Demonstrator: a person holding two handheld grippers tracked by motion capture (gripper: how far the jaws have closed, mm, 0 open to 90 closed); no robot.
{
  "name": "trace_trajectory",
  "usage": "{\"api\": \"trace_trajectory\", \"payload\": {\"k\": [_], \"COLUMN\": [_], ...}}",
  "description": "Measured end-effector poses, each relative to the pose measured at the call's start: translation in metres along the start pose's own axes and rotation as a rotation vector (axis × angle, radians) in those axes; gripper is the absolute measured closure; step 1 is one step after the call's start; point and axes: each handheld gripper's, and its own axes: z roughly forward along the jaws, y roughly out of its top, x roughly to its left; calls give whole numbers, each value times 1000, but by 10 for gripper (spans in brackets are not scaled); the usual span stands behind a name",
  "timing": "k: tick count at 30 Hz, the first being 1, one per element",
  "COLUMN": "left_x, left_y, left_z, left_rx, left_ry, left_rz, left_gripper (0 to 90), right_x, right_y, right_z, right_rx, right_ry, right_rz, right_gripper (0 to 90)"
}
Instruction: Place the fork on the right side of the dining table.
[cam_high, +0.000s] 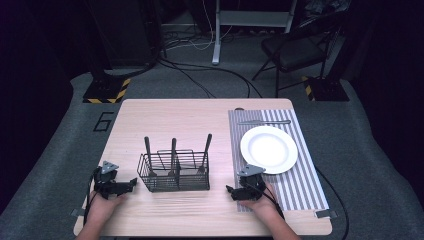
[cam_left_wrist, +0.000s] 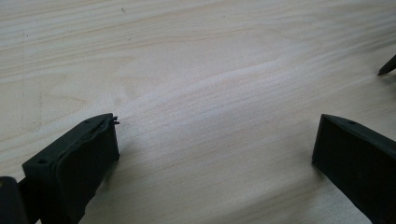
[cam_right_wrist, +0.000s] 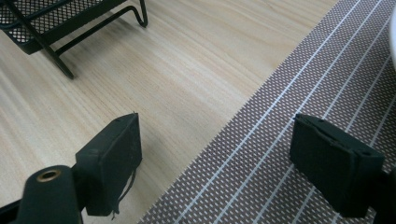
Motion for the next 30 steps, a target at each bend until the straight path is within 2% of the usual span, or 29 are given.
{"api": "trace_trajectory", "payload": {"k": [20, 25, 30], "left_x": [0, 0, 0], "left_y": [0, 0, 0], "left_z": [0, 0, 0], "left_rx": [1, 1, 1], "left_ry": [-1, -1, -1], "left_rz": [0, -1, 0], "left_gripper": [0, 0, 0], "right_x": [-2, -2, -2], "right_y": [0, 0, 4], "right_z": [-2, -3, -7], "right_rx": [4, -1, -7], "right_ry": [6, 0, 2], "right_rz": [-7, 8, 61], "right_gripper": [208, 219, 235]}}
